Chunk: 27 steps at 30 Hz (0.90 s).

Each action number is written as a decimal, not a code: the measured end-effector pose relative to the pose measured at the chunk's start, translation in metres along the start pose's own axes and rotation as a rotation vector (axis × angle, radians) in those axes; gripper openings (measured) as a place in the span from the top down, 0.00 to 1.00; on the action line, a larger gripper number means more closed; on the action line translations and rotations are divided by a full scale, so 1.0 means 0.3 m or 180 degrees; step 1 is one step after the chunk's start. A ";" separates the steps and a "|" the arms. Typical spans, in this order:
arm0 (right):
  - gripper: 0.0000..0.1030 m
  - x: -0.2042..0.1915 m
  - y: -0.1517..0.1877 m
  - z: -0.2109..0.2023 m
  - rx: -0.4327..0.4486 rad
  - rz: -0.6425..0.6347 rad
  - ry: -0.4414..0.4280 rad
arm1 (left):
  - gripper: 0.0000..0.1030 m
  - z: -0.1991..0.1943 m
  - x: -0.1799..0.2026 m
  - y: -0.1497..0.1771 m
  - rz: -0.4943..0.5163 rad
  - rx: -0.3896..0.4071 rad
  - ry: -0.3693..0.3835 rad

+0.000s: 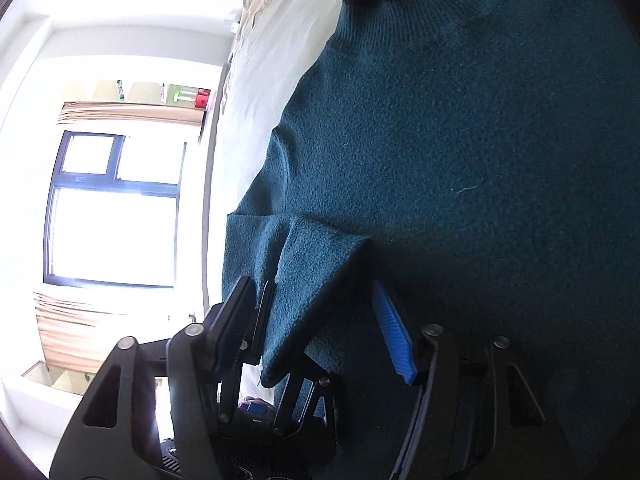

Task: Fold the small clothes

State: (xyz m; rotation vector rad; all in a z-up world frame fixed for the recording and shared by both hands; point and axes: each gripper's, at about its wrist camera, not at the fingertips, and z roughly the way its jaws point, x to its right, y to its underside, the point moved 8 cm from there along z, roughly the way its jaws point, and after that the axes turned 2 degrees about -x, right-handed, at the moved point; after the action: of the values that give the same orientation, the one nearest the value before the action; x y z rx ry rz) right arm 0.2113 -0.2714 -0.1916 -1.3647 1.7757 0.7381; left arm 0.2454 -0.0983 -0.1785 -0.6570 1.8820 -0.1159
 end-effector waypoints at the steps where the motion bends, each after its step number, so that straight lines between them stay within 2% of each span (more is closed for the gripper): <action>1: 0.72 0.005 -0.004 0.013 -0.0022 -0.0011 0.0070 | 0.84 -0.021 -0.010 0.015 -0.0038 -0.0002 0.0031; 2: 0.78 0.003 -0.006 0.021 -0.0027 -0.0063 0.0147 | 0.72 -0.025 -0.020 0.018 -0.0088 -0.0008 0.0059; 3: 0.90 -0.003 -0.009 0.025 -0.0021 -0.0139 0.0236 | 0.57 -0.029 -0.035 0.023 -0.0154 -0.0008 0.0088; 6: 0.93 -0.027 -0.046 -0.020 0.0172 -0.0294 0.0414 | 0.33 -0.052 -0.101 0.043 -0.0475 0.0001 0.0268; 9: 0.93 -0.038 -0.118 -0.110 0.0492 -0.0367 0.0604 | 0.32 -0.057 -0.188 0.075 -0.1018 -0.0068 0.0638; 10: 0.93 -0.039 -0.139 -0.144 0.0583 -0.0398 0.0692 | 0.33 -0.048 -0.224 0.086 -0.1264 -0.0117 0.0801; 11: 0.93 -0.034 -0.158 -0.180 0.0666 -0.0434 0.0809 | 0.38 -0.038 -0.263 0.103 -0.1540 -0.0165 0.0960; 13: 0.93 -0.008 -0.194 -0.255 0.0770 -0.0426 0.0970 | 0.52 0.003 -0.344 0.155 -0.2124 -0.0310 0.1293; 15: 0.93 0.027 -0.227 -0.324 0.0861 -0.0396 0.1098 | 0.72 0.063 -0.421 0.213 -0.2709 -0.0441 0.1626; 16: 0.93 0.044 -0.241 -0.359 0.0903 -0.0379 0.1149 | 0.78 0.099 -0.459 0.246 -0.2975 -0.0505 0.1746; 17: 0.93 0.056 -0.251 -0.390 0.0952 -0.0355 0.1193 | 0.88 0.135 -0.497 0.278 -0.3206 -0.0574 0.1821; 19: 0.93 0.082 -0.267 -0.442 0.1028 -0.0317 0.1272 | 0.91 0.193 -0.547 0.350 -0.3618 -0.0662 0.1974; 21: 0.93 0.105 -0.279 -0.483 0.1075 -0.0288 0.1323 | 0.92 0.236 -0.595 0.384 -0.3869 -0.0677 0.2047; 22: 0.93 0.150 -0.271 -0.547 0.1083 -0.0283 0.1367 | 0.92 0.252 -0.614 0.393 -0.3927 -0.0680 0.2061; 27: 0.93 0.233 -0.270 -0.619 0.1127 -0.0185 0.1484 | 0.94 0.306 -0.613 0.361 -0.4076 -0.0620 0.2274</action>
State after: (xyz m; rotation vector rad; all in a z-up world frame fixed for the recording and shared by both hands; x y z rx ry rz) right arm 0.2386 -0.4797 -0.1497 -1.4063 2.0871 0.0571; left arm 0.3328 0.1037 -0.1039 -2.0790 1.7983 -1.1060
